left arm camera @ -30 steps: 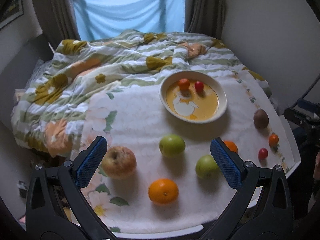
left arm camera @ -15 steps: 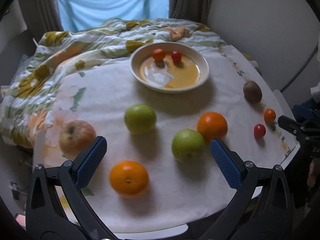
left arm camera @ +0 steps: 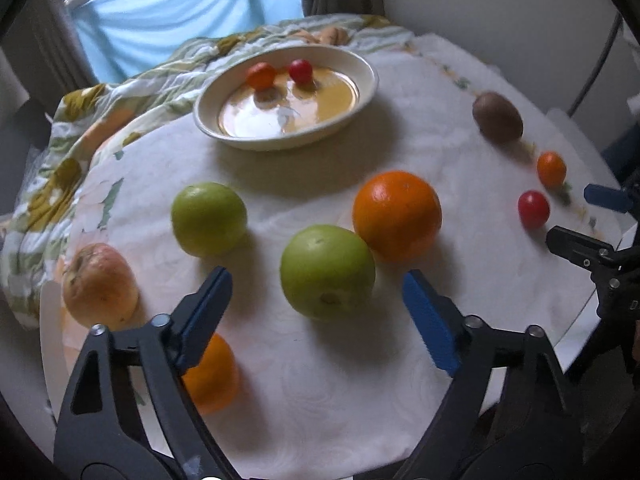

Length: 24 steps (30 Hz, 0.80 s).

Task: Organize fruits
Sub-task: 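Grasp the green apple with the left gripper while the right gripper grasps another red tomato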

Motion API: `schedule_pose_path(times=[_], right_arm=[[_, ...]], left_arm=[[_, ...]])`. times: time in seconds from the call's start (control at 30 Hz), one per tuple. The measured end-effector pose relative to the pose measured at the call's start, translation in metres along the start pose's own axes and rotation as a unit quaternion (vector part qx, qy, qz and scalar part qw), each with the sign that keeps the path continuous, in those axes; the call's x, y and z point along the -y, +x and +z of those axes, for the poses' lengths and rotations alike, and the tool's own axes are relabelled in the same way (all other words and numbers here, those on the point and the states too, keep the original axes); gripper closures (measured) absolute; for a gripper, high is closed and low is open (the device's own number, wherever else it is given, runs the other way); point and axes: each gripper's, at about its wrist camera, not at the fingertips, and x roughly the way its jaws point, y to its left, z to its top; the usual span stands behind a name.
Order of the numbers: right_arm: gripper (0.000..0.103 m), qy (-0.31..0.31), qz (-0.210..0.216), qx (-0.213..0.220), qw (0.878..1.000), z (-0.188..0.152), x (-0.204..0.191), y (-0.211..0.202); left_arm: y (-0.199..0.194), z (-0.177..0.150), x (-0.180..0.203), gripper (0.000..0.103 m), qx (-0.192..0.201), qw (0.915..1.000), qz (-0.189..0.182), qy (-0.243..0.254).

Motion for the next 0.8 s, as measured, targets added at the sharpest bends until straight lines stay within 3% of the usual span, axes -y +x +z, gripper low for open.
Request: schedule_pose_path(times=[0.3,0.5,0.8], right_arm=[[0.010,-0.008,0.005,-0.018,1.000,-0.004,-0.001,0.012],[0.018,-0.009,0.010,-0.027,1.000,-0.001,-0.004,0.020],[0.031,-0.008,0.003,-0.035,0.999,0.004,-0.008,0.031]], left_arm=[[0.019,0.000,0.004,0.030,-0.031,0.9995,-0.006,0.002],[0.024,-0.001,0.004,0.044,-0.040,0.9992,0.005,0.000],[0.022,-0.002,0.002,0.044,-0.046,0.9990,0.000,-0.003]])
